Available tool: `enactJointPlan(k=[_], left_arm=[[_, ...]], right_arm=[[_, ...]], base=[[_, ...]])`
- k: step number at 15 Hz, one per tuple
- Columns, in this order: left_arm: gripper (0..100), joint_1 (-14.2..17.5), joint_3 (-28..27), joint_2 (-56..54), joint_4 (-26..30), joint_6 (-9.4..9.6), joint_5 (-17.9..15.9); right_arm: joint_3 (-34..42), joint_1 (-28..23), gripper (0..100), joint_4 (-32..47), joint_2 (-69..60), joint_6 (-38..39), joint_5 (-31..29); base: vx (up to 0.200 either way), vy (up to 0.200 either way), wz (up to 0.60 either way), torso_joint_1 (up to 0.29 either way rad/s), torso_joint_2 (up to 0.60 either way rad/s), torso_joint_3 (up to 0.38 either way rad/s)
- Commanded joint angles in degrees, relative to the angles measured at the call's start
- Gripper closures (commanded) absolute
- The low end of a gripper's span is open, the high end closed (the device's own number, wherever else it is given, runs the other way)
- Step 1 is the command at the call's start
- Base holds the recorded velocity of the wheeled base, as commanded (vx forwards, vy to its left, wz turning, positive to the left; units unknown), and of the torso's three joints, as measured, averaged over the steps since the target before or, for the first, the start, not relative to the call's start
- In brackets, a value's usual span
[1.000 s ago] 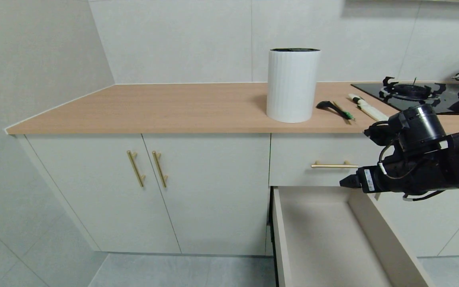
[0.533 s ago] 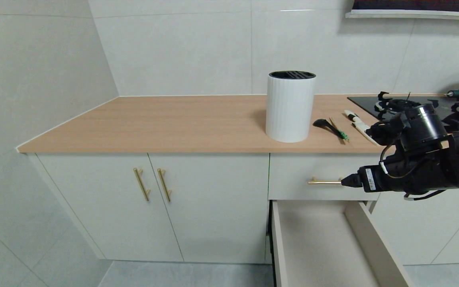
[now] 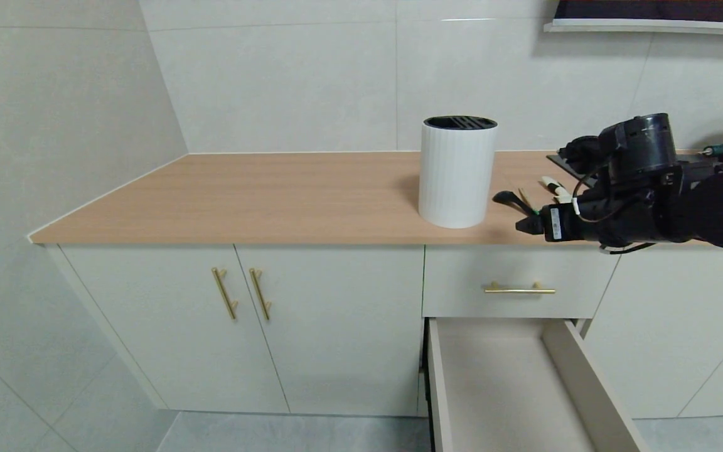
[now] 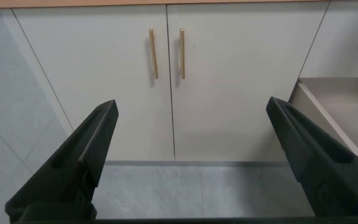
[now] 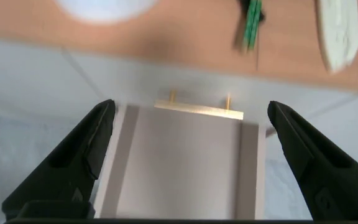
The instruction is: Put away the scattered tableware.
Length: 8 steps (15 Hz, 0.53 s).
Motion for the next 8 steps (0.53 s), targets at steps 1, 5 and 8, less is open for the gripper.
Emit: enactJointPlan(k=[1,5,8], left_arm=[[0,0.02,0.01,0.0,0.02,-0.01,0.01],[0,0.02,0.01,0.0,0.02,-0.01,0.01],[0,0.02,-0.08,0.0,0.02,-0.01,0.01]], right_arm=[[-5.35,-1.17,0,1.45,4.75,0.17,0.01],[-10.01,-5.56,0,0.92,9.58,1.66,-0.08],[-11.77,-6.09,0,1.19,12.13,2.37,-0.08]], base=[[0.0,0.0,0.0,0.0,0.0,0.0],[0.0,0.0,0.0,0.0,0.0,0.0],[0.0,0.0,0.0,0.0,0.0,0.0]])
